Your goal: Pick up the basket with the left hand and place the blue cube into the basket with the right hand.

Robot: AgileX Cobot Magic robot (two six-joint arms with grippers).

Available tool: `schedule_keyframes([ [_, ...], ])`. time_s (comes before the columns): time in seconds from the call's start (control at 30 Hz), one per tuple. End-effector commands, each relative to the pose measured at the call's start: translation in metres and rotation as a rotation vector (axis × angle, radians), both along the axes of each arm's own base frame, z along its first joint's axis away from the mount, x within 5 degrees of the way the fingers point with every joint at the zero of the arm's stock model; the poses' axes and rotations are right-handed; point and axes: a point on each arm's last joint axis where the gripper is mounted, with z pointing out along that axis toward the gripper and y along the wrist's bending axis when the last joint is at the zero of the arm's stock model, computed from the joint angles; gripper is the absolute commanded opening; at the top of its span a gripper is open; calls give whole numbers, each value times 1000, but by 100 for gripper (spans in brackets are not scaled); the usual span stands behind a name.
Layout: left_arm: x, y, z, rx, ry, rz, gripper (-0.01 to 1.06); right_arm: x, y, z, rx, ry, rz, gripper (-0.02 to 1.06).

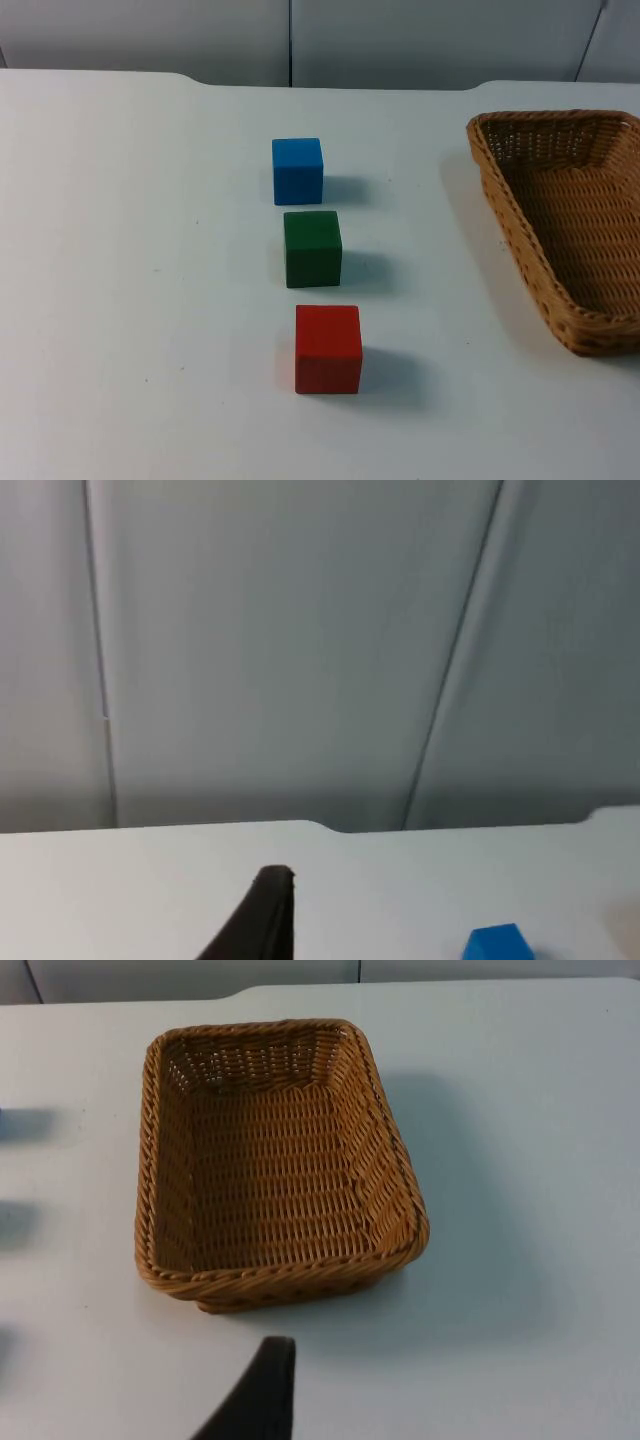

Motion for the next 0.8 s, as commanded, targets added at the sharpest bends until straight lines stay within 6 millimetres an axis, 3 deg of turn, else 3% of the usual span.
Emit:
schedule_keyframes([
  [0.0,13,-5,0,-29,0,-54,104,1,0,0,-3,-7,-1,104],
  [0.13,40,-10,-10,-80,54,-124,104,1,0,0,-3,-7,-1,104],
  [0.2,67,-13,-23,-99,112,-171,104,1,0,0,-3,-7,-1,104],
  [0.23,67,-13,-23,-99,112,-171,104,1,0,0,-3,-7,-1,104],
  [0.37,109,-20,-53,-173,248,-233,104,1,0,0,-3,-7,-1,104],
  [0.4,109,-20,-53,-173,248,-233,104,1,0,0,-3,-7,-1,104],
  [0.5,141,-36,-83,-186,335,-290,104,1,0,0,-3,-7,-1,104],
  [0.53,141,-36,-83,-186,335,-290,104,1,0,0,-3,-7,-1,104],
  [0.77,181,-76,-136,-175,491,-350,104,1,0,0,-3,-7,-1,104],
])
